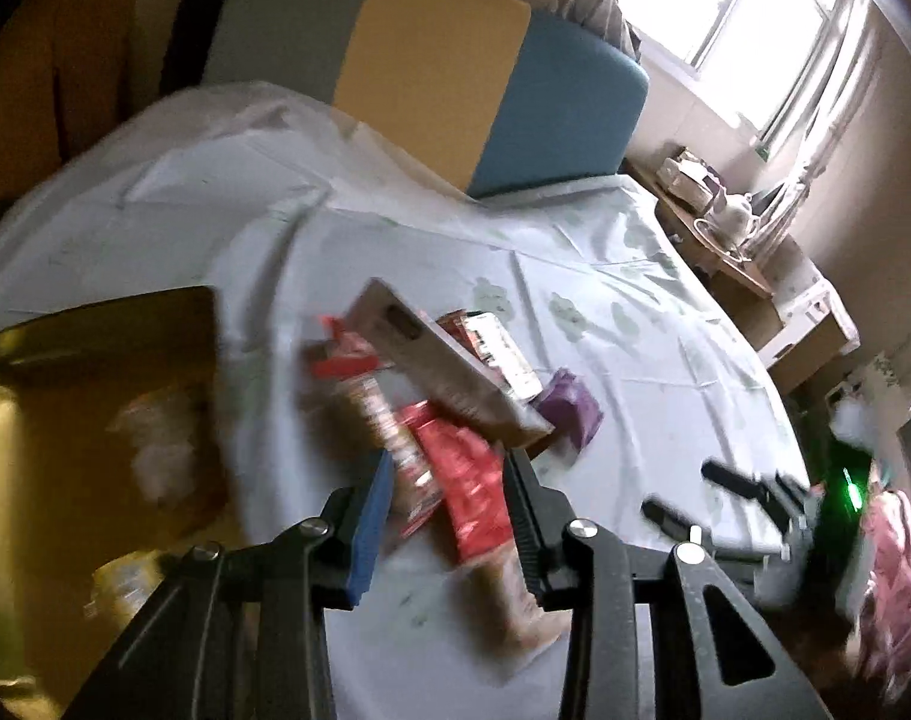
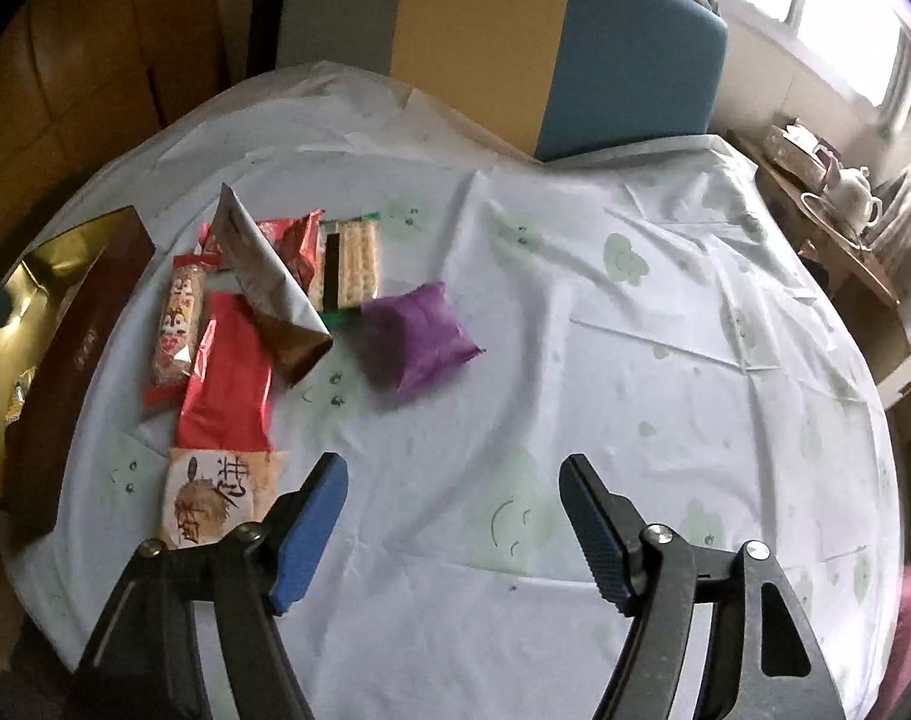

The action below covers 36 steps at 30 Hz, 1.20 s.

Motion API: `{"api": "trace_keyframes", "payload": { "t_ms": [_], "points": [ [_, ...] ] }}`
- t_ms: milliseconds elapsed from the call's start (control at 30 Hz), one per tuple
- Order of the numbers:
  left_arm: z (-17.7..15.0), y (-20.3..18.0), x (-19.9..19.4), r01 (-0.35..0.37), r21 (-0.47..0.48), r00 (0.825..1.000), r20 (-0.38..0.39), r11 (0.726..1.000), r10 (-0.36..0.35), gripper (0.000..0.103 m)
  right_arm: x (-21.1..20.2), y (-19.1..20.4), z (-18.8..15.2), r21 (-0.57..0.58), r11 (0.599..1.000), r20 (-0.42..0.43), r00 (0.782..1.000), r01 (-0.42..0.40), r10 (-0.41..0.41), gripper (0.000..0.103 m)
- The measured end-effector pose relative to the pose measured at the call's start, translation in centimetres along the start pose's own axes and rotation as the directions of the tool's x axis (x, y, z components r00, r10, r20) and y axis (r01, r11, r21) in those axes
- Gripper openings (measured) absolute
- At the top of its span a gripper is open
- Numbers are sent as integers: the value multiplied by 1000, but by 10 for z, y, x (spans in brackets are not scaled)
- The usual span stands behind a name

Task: Organize snacks
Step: 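Grasp the long white snack packet with the left tool, then lift the white packet with the left tool while the right tool grasps the purple packet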

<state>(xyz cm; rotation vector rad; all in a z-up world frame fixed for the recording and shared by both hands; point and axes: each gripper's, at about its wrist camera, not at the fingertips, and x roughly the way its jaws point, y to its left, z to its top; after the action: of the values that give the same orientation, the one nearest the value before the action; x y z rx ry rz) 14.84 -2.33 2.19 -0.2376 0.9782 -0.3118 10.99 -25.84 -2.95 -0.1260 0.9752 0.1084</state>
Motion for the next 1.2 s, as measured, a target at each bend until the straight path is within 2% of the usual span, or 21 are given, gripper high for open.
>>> {"api": "trace_keyframes", "payload": {
  "t_ms": [133,200,333,467,600,767,867,1000,1100,1200],
  "points": [
    [18,2,33,20,-104,1000,-8,994,-21,52,-3,2,3,6,1000,18,1000,-17,16,77],
    [27,4,49,40,-150,999,-9,988,-42,63,-4,3,3,12,999,21,999,-35,34,77],
    [42,3,74,30,-168,999,-20,985,-34,66,-8,7,3,2,999,38,998,-52,52,77],
    [45,5,98,-18,-162,998,-64,987,8,67,-12,8,4,1,998,59,996,-60,60,79],
    [41,11,114,-40,-181,995,-99,983,23,67,-13,5,6,19,997,61,996,-68,67,81],
    [39,8,126,-52,-133,995,-96,990,39,67,-12,4,7,22,997,53,996,-76,75,81],
    [41,7,133,-61,-146,994,-103,987,46,66,-12,6,7,13,997,56,995,-80,79,82],
    [39,8,136,-60,-161,995,-90,985,46,57,-12,6,7,11,997,56,995,-80,79,83],
    [37,0,131,-54,-114,997,-55,992,48,47,-12,5,7,17,997,60,995,-78,77,83],
    [36,-6,121,-34,-69,999,-30,997,32,44,-11,4,7,20,997,63,995,-75,73,83]
  ]
}}
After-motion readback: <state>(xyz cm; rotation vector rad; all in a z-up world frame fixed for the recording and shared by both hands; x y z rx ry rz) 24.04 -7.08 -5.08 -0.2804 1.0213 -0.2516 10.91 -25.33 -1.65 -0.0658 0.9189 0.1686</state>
